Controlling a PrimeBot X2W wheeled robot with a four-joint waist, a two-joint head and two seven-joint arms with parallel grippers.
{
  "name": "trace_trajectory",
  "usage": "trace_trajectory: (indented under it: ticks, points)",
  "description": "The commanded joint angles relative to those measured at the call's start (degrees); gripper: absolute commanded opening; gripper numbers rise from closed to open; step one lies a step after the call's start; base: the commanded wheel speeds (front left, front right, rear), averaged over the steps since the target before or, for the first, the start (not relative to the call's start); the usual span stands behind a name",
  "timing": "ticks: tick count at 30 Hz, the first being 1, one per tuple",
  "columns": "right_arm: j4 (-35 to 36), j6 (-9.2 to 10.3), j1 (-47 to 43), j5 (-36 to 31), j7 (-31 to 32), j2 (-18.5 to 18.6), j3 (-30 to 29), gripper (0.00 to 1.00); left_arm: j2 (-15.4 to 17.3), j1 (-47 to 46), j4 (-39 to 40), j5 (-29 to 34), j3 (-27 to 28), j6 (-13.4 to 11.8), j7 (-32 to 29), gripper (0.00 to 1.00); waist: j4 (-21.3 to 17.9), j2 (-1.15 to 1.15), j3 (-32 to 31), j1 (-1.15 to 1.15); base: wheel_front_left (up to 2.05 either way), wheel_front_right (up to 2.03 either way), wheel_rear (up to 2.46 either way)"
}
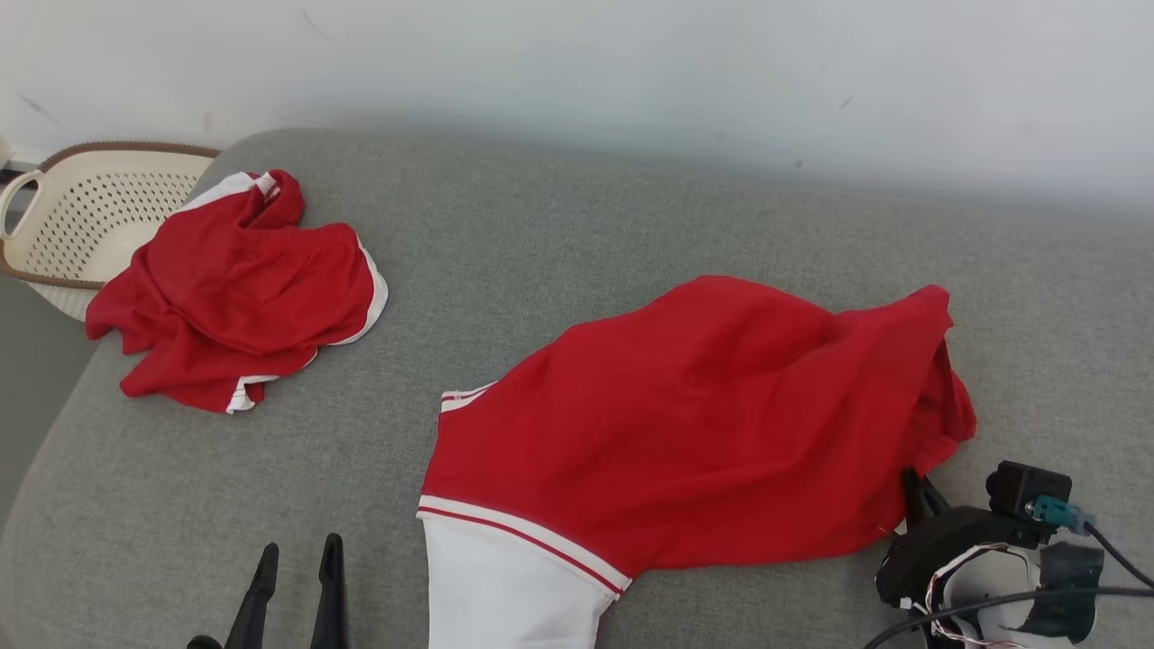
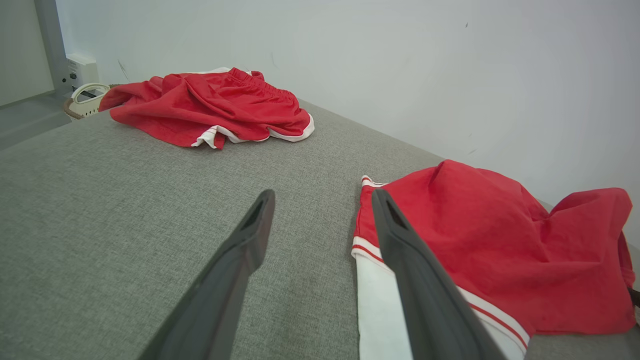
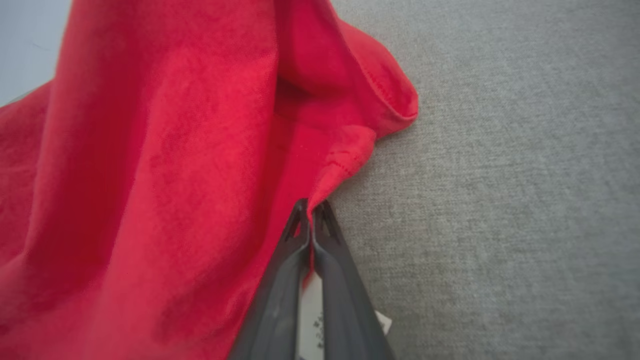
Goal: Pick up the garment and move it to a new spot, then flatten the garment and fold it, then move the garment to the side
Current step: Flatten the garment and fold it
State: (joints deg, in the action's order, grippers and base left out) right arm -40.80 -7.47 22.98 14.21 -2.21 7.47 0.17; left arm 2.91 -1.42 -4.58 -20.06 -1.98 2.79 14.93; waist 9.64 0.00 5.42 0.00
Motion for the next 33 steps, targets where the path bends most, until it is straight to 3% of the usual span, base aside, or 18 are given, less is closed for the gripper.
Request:
trace_trajectory:
  ticks: [1, 10, 18, 19, 20, 21, 33]
  points:
    - [0.58, -0.05, -1.35, 1.02, -1.23, -0.35, 0.51, 0.0, -0.01, 0.41, -0.24, 0.34, 0.07, -0.15, 0.21, 1.0, -0.29, 0.0, -0.74, 0.0, 0.0, 0.0, 0.0]
    - [14.58, -0.05, -11.93, -0.4, 0.25, -1.3, 1.54, 0.0, -0.02, 1.72, -0.66, -0.5, 0.07, -0.08, 0.21, 1.0, -3.01, 0.0, -2.72, 0.0, 0.0, 0.0, 0.0]
    - [36.64, -0.05, -26.2, -2.05, 12.31, -4.36, -3.18, 0.0, 0.0, 1.3, -0.2, -1.01, -0.55, -0.41, 0.21, 1.0, -4.79, 0.0, -1.95, 0.0, 0.0, 0.0, 0.0]
    - [38.54, -0.05, -27.14, -1.44, 13.36, -4.5, -3.25, 0.25, -0.01, 1.3, -0.08, -1.11, -0.5, -0.51, 0.21, 1.0, -5.0, 0.0, -1.79, 0.0, 0.0, 0.0, 0.0]
    - [40.06, -0.05, -28.0, -1.49, 14.23, -4.51, -3.66, 0.82, -0.01, 1.27, -0.01, -1.18, -0.6, -0.56, 0.21, 1.0, -5.06, 0.0, -1.67, 0.0, 0.0, 0.0, 0.0]
    - [41.09, -0.05, -28.96, -2.54, 15.12, -4.53, -3.69, 1.0, 0.0, 1.23, -0.05, -1.26, -0.71, -0.56, 0.21, 1.0, -5.04, 0.0, -1.59, 0.0, 0.0, 0.0, 0.0]
    - [47.77, -0.05, -29.77, -2.07, 14.67, -4.63, -5.58, 1.0, -0.01, 1.71, 0.09, -1.21, 0.51, -0.34, 0.21, 1.0, -5.06, 0.0, -1.71, 0.0, 0.0, 0.0, 0.0]
